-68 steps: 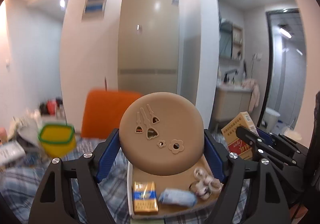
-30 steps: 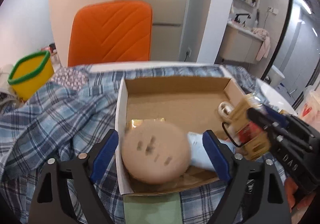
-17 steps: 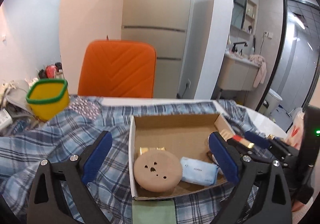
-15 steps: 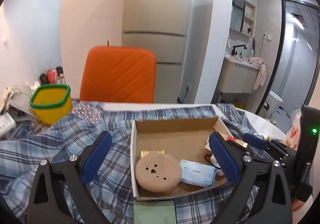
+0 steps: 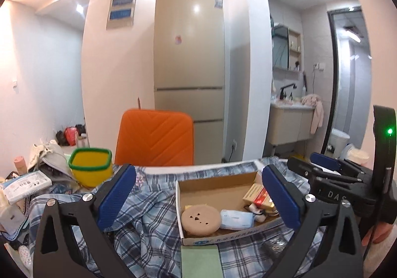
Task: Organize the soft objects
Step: 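Raise both tools away from the box, then grasp the black Face tissue pack with the right gripper while the left grasps the green card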
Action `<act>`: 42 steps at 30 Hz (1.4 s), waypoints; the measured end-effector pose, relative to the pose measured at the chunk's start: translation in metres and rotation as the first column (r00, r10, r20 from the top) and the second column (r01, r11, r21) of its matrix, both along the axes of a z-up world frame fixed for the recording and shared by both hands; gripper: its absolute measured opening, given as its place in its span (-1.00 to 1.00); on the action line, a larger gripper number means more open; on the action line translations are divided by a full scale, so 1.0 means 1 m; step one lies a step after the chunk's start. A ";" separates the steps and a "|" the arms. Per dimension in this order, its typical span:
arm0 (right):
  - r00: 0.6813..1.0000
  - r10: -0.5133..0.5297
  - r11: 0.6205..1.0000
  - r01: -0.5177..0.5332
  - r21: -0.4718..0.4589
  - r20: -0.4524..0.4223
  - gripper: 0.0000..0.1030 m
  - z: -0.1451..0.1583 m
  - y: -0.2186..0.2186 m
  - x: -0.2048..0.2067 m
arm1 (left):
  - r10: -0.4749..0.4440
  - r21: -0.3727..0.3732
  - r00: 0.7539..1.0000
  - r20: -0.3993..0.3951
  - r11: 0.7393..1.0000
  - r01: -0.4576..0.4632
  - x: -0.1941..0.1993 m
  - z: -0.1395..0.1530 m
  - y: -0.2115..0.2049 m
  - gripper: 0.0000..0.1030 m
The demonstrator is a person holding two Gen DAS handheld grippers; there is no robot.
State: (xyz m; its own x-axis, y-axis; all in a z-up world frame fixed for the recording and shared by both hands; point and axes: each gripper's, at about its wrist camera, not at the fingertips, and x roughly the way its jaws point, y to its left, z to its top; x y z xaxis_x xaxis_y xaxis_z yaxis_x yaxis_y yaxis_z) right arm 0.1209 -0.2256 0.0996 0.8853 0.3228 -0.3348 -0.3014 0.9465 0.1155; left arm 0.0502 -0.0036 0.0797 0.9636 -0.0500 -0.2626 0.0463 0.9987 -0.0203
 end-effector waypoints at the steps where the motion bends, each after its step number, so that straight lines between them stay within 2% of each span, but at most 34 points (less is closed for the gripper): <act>1: 1.000 -0.004 1.000 0.004 -0.001 0.019 0.40 0.003 -0.001 -0.008 | -0.006 -0.003 1.000 0.013 1.000 0.006 -0.005 0.002 0.000 0.99; 3: 0.998 -0.015 1.000 0.016 -0.008 0.054 0.49 0.009 -0.003 -0.024 | -0.002 -0.005 0.999 0.035 1.000 0.002 -0.015 0.004 0.001 0.99; 5: 0.994 -0.034 0.999 0.036 -0.013 0.105 0.84 0.014 -0.005 -0.041 | 0.008 -0.015 0.999 0.047 1.000 -0.007 -0.022 0.004 0.002 0.99; 7: 0.986 -0.079 0.996 0.083 -0.026 0.147 1.00 0.019 -0.007 -0.056 | 0.018 -0.031 0.998 0.065 0.999 -0.016 -0.029 0.002 0.003 0.99; 11: 0.977 -0.113 0.992 0.120 -0.028 0.182 1.00 0.022 -0.011 -0.075 | 0.038 -0.005 0.994 0.104 0.999 -0.038 -0.043 -0.004 0.002 0.99; 17: 0.971 -0.120 0.988 0.137 -0.070 0.209 1.00 0.009 -0.007 -0.085 | 0.020 0.003 0.996 0.087 1.000 -0.021 -0.051 -0.022 -0.001 0.99; 23: 0.983 -0.080 0.990 0.098 -0.100 0.167 1.00 -0.012 -0.001 -0.082 | 0.024 0.000 0.999 0.039 1.000 -0.024 -0.044 -0.053 -0.004 0.99; 27: 0.987 -0.081 0.986 0.100 -0.130 0.140 1.00 -0.026 0.004 -0.077 | 0.016 0.023 1.000 0.002 1.000 -0.016 -0.037 -0.065 -0.007 0.99; 30: 0.993 -0.077 0.985 0.090 -0.145 0.091 1.00 -0.036 0.005 -0.068 | 0.013 0.016 0.998 -0.055 1.000 -0.012 -0.029 -0.074 -0.007 0.99; 35: 0.996 -0.084 0.986 0.081 -0.146 -0.010 1.00 -0.048 0.004 -0.050 | 0.018 0.002 0.984 -0.175 1.000 -0.018 -0.008 -0.089 -0.004 0.99; 42: 0.990 -0.080 0.985 0.060 -0.163 -0.119 1.00 -0.062 0.004 -0.034 | 0.032 -0.008 0.957 -0.287 0.999 -0.035 0.007 -0.102 0.001 0.99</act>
State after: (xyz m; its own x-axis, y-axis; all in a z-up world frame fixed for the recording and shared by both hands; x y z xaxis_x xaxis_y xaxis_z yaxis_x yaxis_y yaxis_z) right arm 0.0873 -0.2213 0.0374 0.8520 0.1954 -0.4857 -0.2264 0.9740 -0.0054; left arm 0.0570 -0.0025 -0.0221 0.8491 -0.0243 -0.5277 0.0031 0.9992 -0.0410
